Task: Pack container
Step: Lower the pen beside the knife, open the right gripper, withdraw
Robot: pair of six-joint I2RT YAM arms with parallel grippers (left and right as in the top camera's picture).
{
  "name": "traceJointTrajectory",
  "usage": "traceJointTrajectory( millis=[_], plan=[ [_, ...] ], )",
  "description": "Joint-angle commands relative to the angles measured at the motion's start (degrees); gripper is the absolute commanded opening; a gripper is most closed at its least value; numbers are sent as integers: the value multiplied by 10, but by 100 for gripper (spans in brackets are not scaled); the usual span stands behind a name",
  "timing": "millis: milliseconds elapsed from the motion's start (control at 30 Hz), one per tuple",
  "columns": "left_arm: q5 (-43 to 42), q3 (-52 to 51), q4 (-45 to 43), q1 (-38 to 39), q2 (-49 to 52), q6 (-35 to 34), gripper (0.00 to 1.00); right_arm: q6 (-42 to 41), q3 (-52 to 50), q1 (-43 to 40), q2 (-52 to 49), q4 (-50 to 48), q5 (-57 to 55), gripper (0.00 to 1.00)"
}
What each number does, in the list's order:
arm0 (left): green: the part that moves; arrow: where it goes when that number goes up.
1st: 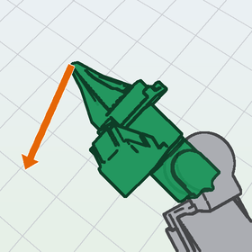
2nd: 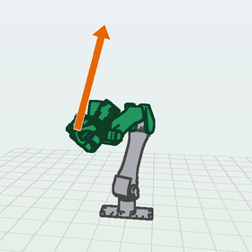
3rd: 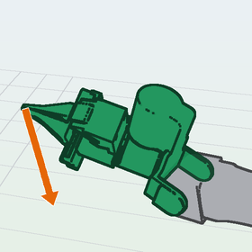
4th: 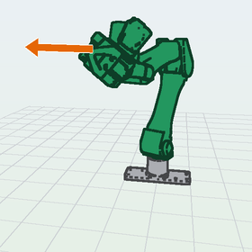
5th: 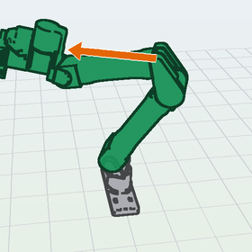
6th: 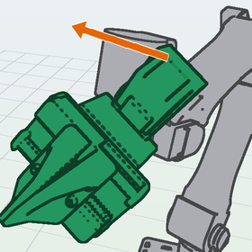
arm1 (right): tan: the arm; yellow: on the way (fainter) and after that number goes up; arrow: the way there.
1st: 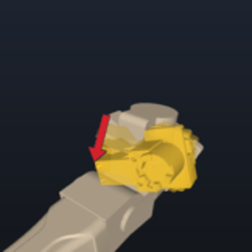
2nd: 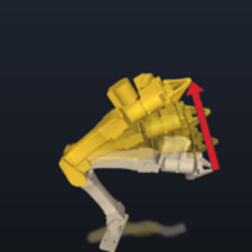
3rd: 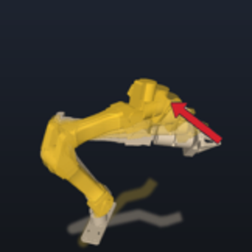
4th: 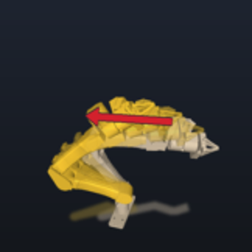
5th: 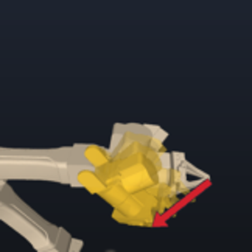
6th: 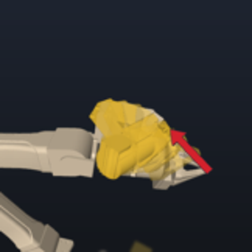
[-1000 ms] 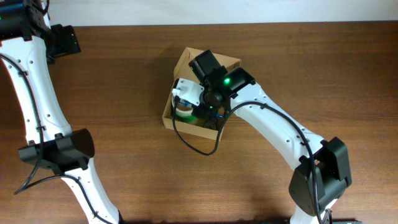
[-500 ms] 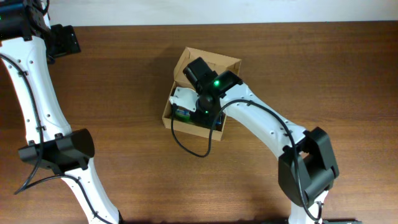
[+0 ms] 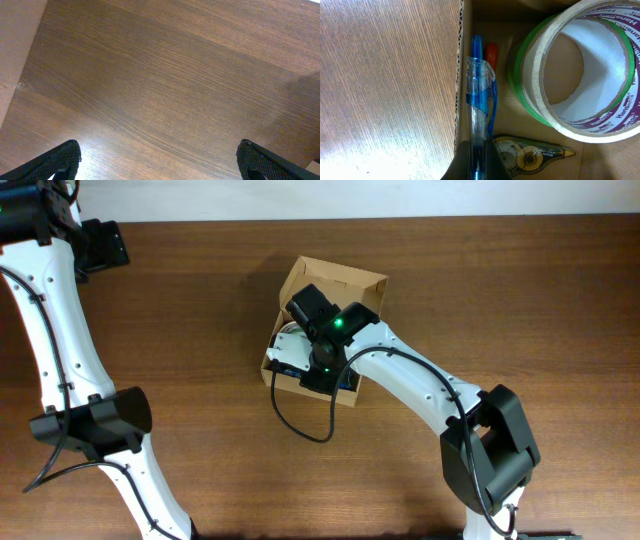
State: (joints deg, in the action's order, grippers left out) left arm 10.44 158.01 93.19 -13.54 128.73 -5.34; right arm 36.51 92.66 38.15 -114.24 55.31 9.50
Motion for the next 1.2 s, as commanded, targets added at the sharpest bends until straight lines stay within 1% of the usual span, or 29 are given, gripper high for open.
traceJointTrajectory(
  millis=[0,100,200,267,400,467,500,567,633,700,867,967,1033,1167],
  plan=[
    [-6,-4,-1,-1,-12,9,99,1,-9,4,-6,7,10,12],
    [-6,-4,-1,-1,-12,9,100,-1,-9,4,-6,11,10,16],
    [-6,-4,-1,-1,-12,9,100,-1,-9,4,-6,10,10,24],
    [-6,-4,-1,-1,-12,9,100,-1,-9,4,-6,8,7,25],
    [-6,-4,-1,-1,-12,9,100,-1,-9,4,-6,7,-1,30],
    [-6,-4,-1,-1,-12,9,100,-1,-9,4,-6,-1,-12,37],
    [-6,-4,-1,-1,-12,9,100,-3,-9,4,-6,-8,-21,39],
    [-6,-4,-1,-1,-12,9,100,-36,-8,3,-5,-40,-52,42],
    [-6,-4,-1,-1,-12,9,100,-97,-4,-2,-3,-76,-84,44],
    [-6,-4,-1,-1,-12,9,100,-144,12,-8,-2,-86,-89,44],
    [-6,-4,-1,-1,-12,9,100,-248,73,-26,10,-76,-103,44],
    [-6,-4,-1,-1,-12,9,100,-272,105,-35,33,-50,-110,43],
    [-6,-4,-1,-1,-12,9,100,-285,130,-41,48,-23,-138,44],
    [-6,-4,-1,-1,-12,9,100,-285,214,-51,58,71,-211,44]
  ],
)
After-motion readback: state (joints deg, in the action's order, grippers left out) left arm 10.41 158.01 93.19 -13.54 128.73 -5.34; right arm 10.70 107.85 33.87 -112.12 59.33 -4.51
